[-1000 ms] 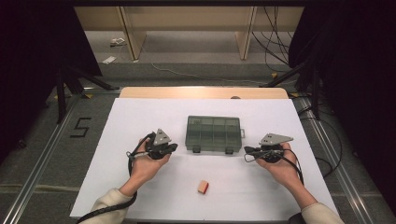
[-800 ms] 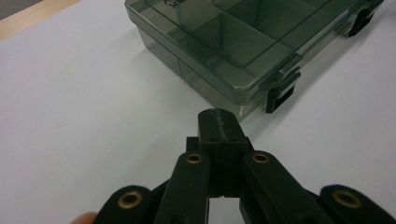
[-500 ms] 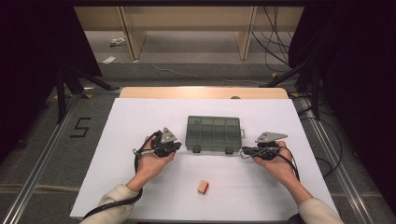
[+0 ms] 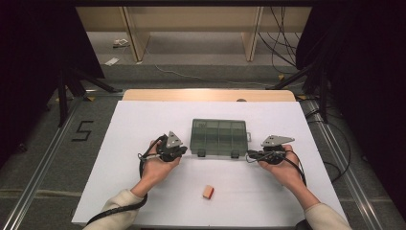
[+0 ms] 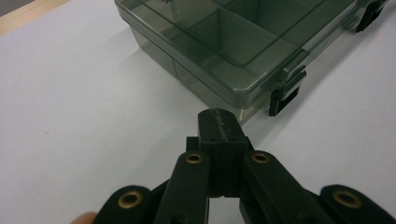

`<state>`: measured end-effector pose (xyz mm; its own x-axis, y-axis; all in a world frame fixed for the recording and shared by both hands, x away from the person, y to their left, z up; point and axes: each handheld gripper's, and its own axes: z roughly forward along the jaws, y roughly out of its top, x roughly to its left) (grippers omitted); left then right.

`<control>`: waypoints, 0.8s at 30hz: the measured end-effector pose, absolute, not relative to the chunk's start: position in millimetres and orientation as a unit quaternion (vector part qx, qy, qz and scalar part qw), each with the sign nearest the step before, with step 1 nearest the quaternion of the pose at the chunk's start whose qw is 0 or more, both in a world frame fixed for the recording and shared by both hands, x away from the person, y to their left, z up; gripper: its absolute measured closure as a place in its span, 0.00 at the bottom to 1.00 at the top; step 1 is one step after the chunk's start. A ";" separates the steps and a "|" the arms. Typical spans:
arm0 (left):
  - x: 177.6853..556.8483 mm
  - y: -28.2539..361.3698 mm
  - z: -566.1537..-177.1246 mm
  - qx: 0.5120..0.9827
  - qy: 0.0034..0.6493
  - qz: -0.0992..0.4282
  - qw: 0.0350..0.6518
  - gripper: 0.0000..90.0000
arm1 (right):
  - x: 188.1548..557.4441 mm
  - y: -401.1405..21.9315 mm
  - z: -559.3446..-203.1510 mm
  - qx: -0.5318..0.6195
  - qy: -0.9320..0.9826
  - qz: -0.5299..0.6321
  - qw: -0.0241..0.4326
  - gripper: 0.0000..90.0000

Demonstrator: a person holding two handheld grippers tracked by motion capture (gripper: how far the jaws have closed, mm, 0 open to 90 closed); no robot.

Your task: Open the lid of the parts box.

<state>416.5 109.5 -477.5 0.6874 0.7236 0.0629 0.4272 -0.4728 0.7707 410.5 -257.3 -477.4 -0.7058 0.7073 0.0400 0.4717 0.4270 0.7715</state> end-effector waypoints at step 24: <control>416.0 103.3 -472.9 0.819 0.346 0.190 0.415 1.00 | 408.2 -257.2 -468.0 0.355 0.818 0.423 0.159 1.00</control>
<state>416.0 103.3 -472.9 0.6877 0.7256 0.0237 0.4101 -0.4152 0.8121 408.2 -257.2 -468.0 -0.6980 0.7150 0.0403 0.4460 0.3901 0.8055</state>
